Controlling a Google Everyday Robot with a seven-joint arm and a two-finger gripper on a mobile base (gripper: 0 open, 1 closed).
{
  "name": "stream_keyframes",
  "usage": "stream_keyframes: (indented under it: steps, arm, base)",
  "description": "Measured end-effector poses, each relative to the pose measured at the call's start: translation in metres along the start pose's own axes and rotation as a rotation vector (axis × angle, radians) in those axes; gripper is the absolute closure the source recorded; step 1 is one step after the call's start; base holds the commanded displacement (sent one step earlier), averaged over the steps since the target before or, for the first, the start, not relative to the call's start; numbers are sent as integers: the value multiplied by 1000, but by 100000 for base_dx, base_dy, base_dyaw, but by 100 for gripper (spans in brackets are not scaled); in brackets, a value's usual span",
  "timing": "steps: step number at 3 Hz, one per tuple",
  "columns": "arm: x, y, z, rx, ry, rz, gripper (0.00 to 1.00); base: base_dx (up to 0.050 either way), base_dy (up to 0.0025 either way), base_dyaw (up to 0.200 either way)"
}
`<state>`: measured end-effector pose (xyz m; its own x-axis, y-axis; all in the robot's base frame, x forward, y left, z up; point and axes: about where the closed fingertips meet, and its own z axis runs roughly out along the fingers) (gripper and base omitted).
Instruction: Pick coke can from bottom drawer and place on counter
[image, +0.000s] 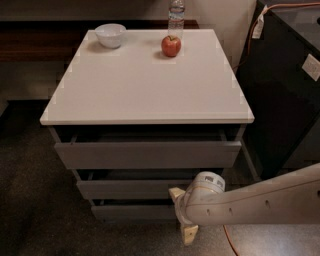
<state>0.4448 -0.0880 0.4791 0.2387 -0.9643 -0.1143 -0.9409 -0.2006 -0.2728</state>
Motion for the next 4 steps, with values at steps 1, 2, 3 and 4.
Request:
stream_keyframes:
  steps: [1,2,3,4]
  arm:
    - [6,4,23,-8,5,-15,0]
    - [12,17,60,-34,1,-25,0]
    - [18,28,88,-42,-5,-21,0]
    - [27,30,105,-28,-6,0,0]
  base:
    - [0,0,0]
    - [0,0,0]
    - [0,0,0]
    - [0,0,0]
